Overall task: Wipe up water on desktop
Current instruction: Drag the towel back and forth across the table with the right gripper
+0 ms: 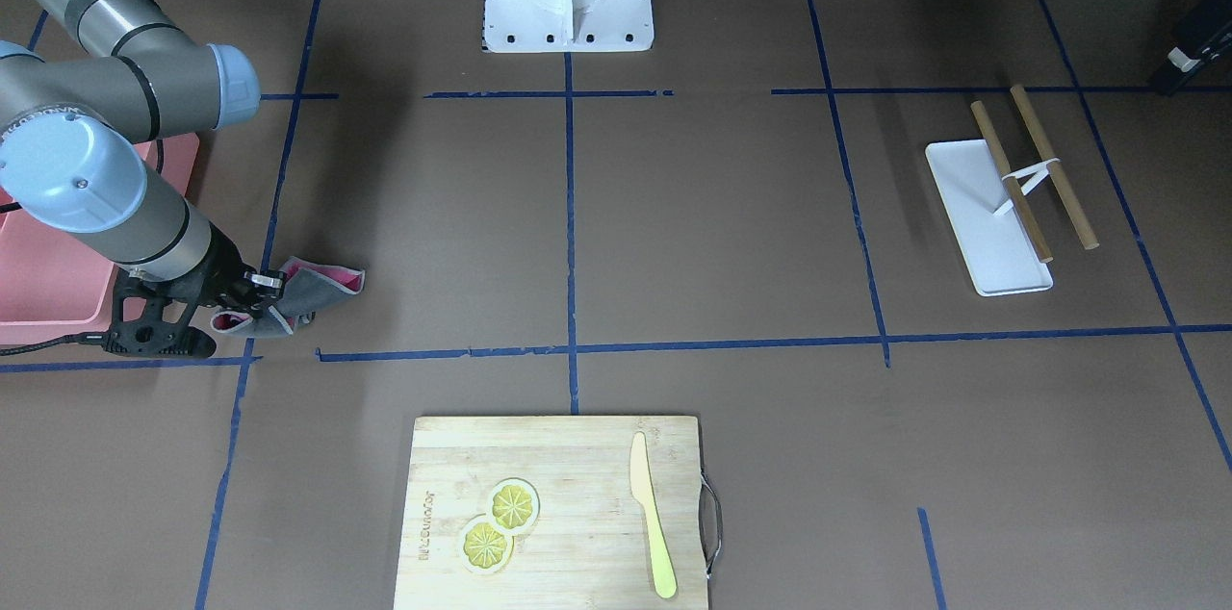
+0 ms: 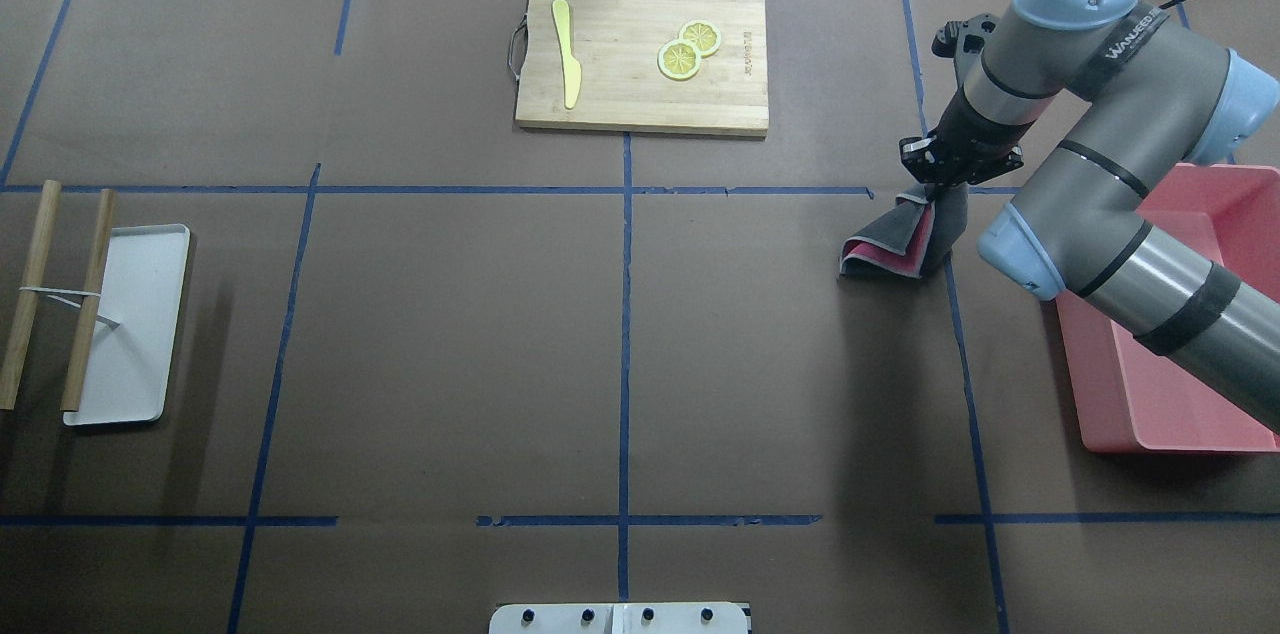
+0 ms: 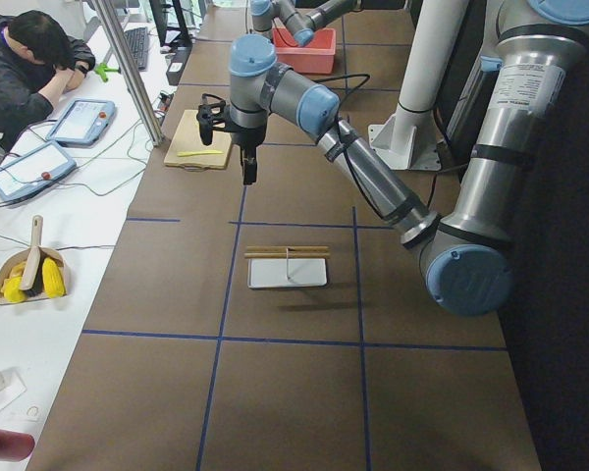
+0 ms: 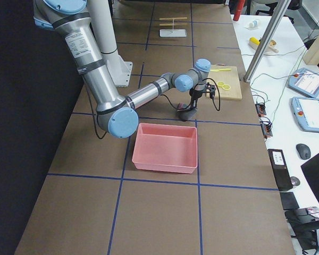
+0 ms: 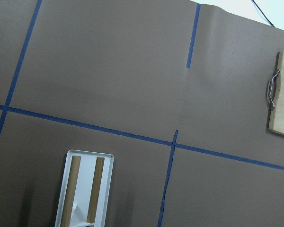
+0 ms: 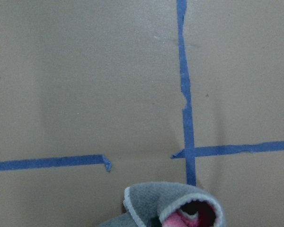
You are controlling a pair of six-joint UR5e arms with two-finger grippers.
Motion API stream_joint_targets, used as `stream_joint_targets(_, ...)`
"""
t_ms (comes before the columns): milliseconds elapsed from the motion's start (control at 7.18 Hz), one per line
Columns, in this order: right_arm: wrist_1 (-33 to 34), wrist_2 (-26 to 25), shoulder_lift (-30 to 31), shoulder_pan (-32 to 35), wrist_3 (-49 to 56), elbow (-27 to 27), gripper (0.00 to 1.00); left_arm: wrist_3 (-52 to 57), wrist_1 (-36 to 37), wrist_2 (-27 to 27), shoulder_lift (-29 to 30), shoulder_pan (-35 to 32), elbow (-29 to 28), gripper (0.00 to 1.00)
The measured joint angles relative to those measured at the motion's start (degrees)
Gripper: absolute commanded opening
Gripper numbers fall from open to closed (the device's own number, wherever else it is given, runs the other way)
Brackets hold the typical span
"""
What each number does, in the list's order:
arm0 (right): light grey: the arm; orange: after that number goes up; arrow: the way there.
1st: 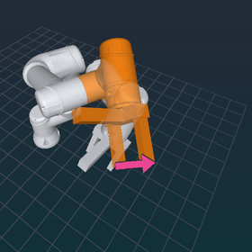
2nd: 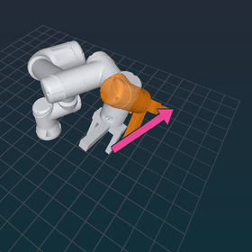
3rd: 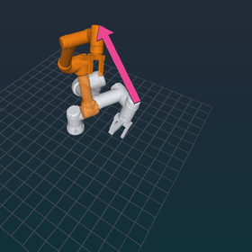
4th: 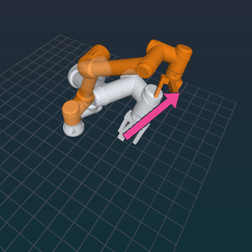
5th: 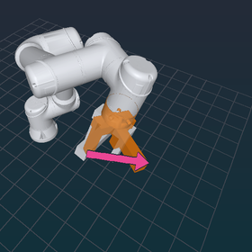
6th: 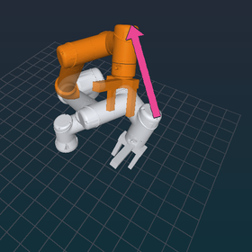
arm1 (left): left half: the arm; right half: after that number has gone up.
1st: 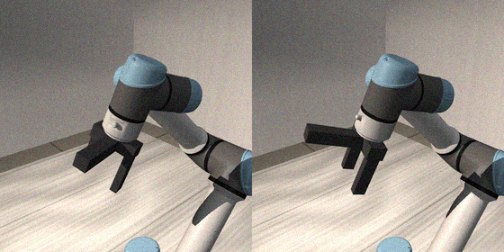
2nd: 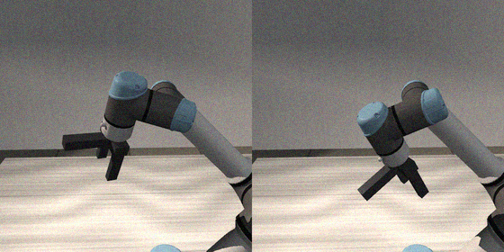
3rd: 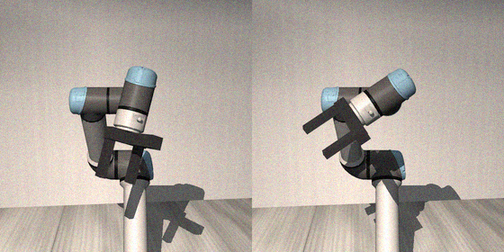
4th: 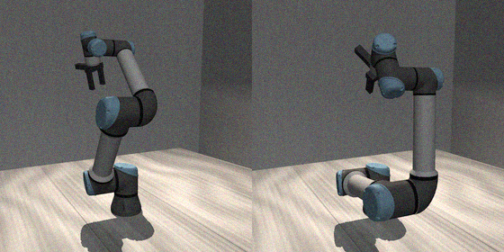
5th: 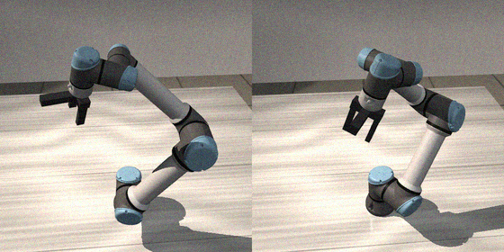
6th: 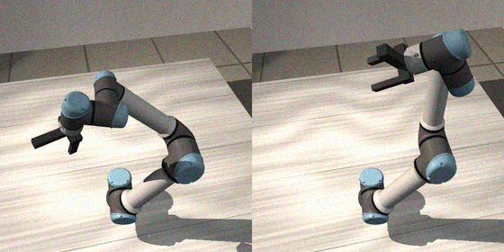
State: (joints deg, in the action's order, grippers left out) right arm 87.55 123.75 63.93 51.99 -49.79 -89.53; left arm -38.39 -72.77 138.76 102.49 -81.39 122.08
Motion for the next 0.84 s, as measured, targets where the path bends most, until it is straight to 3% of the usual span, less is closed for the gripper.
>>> stream_joint_targets(418, -0.31, 0.04, -0.46, -5.42, -4.45, -1.27, 0.0, 7.19, -0.06, -1.75, -3.29, -0.01, -0.64, 1.0)
stream_joint_targets(836, -0.34, -0.21, 0.26, -13.37, -14.08, -7.64, 0.0, 13.63, -0.06, -4.95, -4.92, -0.08, -2.61, 1.0)
